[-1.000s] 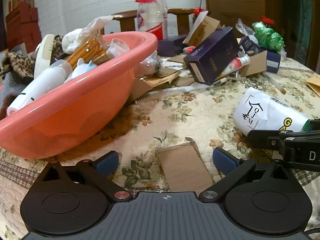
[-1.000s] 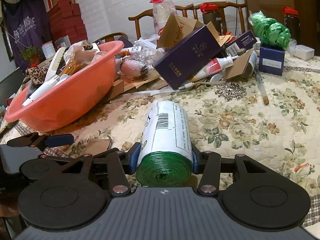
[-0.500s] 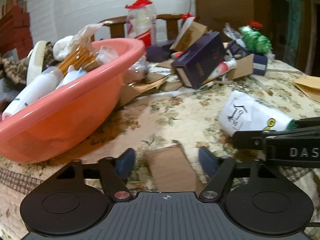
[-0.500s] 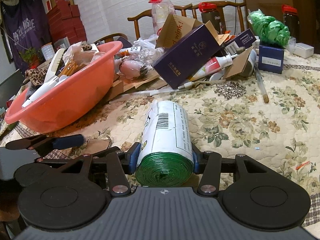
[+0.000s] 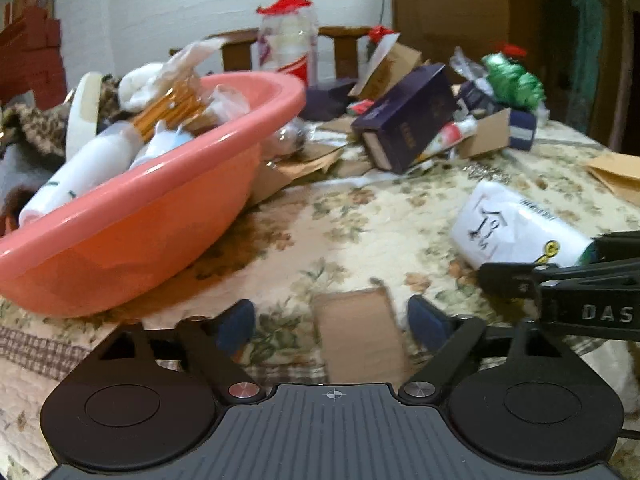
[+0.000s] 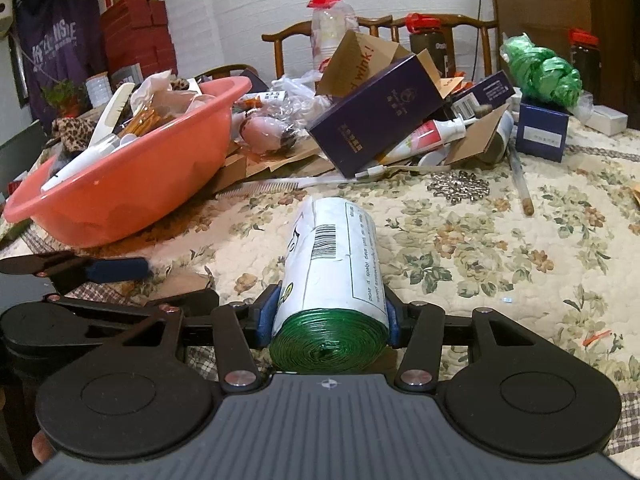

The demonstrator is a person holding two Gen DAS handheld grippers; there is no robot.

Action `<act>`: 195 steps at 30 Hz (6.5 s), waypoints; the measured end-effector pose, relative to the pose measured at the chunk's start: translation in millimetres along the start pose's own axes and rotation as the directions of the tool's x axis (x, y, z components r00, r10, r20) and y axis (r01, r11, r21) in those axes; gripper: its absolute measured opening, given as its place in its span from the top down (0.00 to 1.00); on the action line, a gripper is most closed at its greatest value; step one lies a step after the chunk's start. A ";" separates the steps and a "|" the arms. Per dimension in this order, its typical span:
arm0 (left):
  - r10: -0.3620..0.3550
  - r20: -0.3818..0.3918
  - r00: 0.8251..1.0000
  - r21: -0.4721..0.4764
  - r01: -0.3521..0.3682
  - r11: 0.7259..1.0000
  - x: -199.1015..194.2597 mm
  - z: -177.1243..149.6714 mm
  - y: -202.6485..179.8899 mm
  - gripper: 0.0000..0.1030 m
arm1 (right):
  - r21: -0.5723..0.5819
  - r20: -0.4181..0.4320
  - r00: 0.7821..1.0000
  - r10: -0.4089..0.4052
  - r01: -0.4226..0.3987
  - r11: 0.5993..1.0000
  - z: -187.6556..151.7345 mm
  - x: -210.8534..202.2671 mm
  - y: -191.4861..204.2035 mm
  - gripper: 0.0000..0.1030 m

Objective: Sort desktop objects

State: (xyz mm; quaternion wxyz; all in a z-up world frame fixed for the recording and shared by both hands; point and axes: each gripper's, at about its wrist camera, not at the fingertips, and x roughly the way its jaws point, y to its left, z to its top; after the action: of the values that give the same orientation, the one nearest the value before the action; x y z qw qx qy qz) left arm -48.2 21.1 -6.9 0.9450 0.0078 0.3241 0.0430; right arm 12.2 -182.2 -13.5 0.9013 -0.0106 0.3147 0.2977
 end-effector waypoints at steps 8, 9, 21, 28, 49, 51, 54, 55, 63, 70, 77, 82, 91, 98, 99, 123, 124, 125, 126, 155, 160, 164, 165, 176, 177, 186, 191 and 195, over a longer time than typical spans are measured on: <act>0.028 -0.008 1.000 -0.017 -0.028 0.999 0.7 1.8 -2.2 0.33 | -0.034 -0.004 1.000 -0.009 0.009 0.999 -2.1 1.4 4.0 0.43; 0.027 0.005 1.000 -0.001 -0.027 1.000 -2.5 0.4 -6.7 0.42 | -0.039 -0.005 1.000 -0.007 0.007 0.999 -2.3 1.5 4.7 0.40; -0.016 0.025 1.000 -0.011 0.016 1.000 -8.0 -1.9 -5.7 0.54 | -0.027 -0.015 0.999 -0.029 0.028 0.999 0.6 5.5 3.7 0.19; 0.032 -0.009 0.999 -0.005 -0.032 0.999 -10.6 -5.3 -3.9 0.11 | -0.105 -0.042 0.989 -0.140 0.135 0.985 7.4 15.4 12.2 0.22; -0.030 0.005 1.000 -0.051 0.030 0.998 -17.2 -4.0 -0.5 0.59 | -0.050 -0.006 1.000 -0.022 0.022 0.998 6.9 -12.1 1.2 0.43; -0.045 0.006 0.999 -0.064 0.046 0.997 -18.2 -3.7 0.1 0.59 | -0.047 -0.017 1.000 -0.003 0.002 0.999 5.7 -13.3 3.3 0.42; -0.099 0.005 0.995 -0.087 0.099 0.991 -20.8 -1.4 0.8 0.59 | -0.038 -0.064 0.998 0.018 -0.021 0.999 1.2 -5.9 7.2 0.41; -0.114 0.007 0.993 -0.096 0.114 0.989 -21.1 -0.4 1.3 0.59 | -0.038 -0.049 0.999 0.009 -0.011 0.999 -1.0 -6.1 9.6 0.41; -0.180 0.042 0.983 -0.196 0.185 0.963 -29.3 6.3 19.4 0.59 | 0.040 -0.068 0.996 0.063 -0.061 0.997 1.5 -7.3 9.3 0.42; -0.190 0.098 0.977 -0.147 0.203 0.968 -55.6 16.9 24.8 0.58 | 0.113 -0.073 0.987 0.146 -0.137 0.984 10.7 -10.3 13.1 0.42; -0.156 0.217 0.963 -0.088 0.179 0.980 -94.8 44.3 35.9 0.58 | 0.054 0.021 0.989 0.147 -0.148 0.987 49.8 -35.4 39.8 0.42; -0.086 0.329 0.940 -0.059 0.112 0.992 -131.1 72.8 55.5 0.58 | -0.002 0.099 0.980 0.174 -0.175 0.985 92.6 -50.8 66.4 0.42; 0.070 0.433 0.899 -0.114 -0.022 0.993 -164.8 115.9 113.4 0.58 | -0.088 0.210 0.943 0.259 -0.245 0.965 163.4 -45.0 132.4 0.42; 0.120 0.368 0.922 -0.192 -0.051 0.980 -132.9 120.0 160.4 0.58 | -0.105 0.172 0.956 0.237 -0.222 0.969 178.3 4.7 168.6 0.42; 0.121 0.356 0.927 -0.206 -0.048 0.977 -127.6 118.0 165.7 0.58 | -0.102 0.159 0.958 0.238 -0.224 0.969 177.6 11.9 171.5 0.42; 0.165 0.119 0.979 -0.183 -0.141 0.973 -31.9 106.9 209.3 0.66 | -0.144 -0.003 0.997 0.072 -0.072 0.987 167.7 108.7 198.1 0.39; 0.162 0.115 0.980 -0.190 -0.138 0.972 -32.4 106.1 213.6 0.75 | -0.160 0.000 0.999 0.054 -0.054 0.986 167.1 111.4 204.6 0.39; 0.157 0.111 0.981 -0.198 -0.132 0.971 -34.1 106.4 217.1 0.77 | -0.168 0.000 0.999 0.047 -0.046 0.985 167.6 114.2 208.9 0.39; 0.149 0.107 0.983 -0.203 -0.125 0.971 -34.8 107.1 221.3 0.77 | -0.178 -0.004 0.999 0.043 -0.044 0.983 168.5 117.2 213.1 0.39; 0.239 -0.088 0.967 -0.139 -0.250 0.958 19.7 135.9 248.9 0.32 | -0.257 -0.143 0.989 -0.044 0.006 0.966 183.6 162.7 207.5 0.20; 0.246 -0.027 0.969 -0.102 -0.248 0.963 -4.3 133.0 233.3 0.26 | -0.294 -0.070 0.997 -0.025 0.004 0.956 179.1 143.5 207.3 0.16; 0.198 0.043 0.979 -0.133 -0.191 0.973 -38.6 128.1 231.5 0.22 | -0.362 0.052 0.998 0.022 -0.002 0.932 171.6 106.4 209.0 0.14; 0.191 0.061 0.980 -0.141 -0.181 0.973 -48.1 125.8 231.9 0.20 | -0.368 0.072 0.997 0.034 -0.006 0.930 170.7 97.1 208.5 0.13; 0.174 0.048 0.983 -0.153 -0.165 0.974 -49.7 99.5 205.2 0.14 | -0.291 0.122 0.979 0.165 -0.124 0.949 137.8 43.9 190.7 0.08; 0.174 0.029 0.984 -0.154 -0.167 0.974 -42.4 97.6 203.4 0.14 | -0.276 0.118 0.981 0.154 -0.117 0.954 134.7 45.3 189.3 0.08; 0.258 0.103 0.961 -0.141 -0.243 0.960 -64.5 77.3 181.3 0.09 | -0.199 0.164 0.979 0.125 -0.091 0.976 105.4 25.2 174.9 0.06; 0.322 0.208 0.924 -0.140 -0.298 0.944 -103.3 59.5 157.3 0.00 | -0.145 0.232 0.965 0.122 -0.090 0.985 87.9 2.1 165.2 0.02; 0.327 0.239 0.914 -0.166 -0.293 0.941 -131.0 38.1 147.0 0.00 | -0.146 0.271 0.956 0.108 -0.070 0.987 72.0 -17.4 160.9 0.01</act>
State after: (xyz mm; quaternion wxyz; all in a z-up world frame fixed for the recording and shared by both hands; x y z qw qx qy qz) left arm -139.1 156.7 109.6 0.9592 0.0046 0.1872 0.2117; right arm -45.7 -44.2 81.3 0.9193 -0.0154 0.1642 0.3574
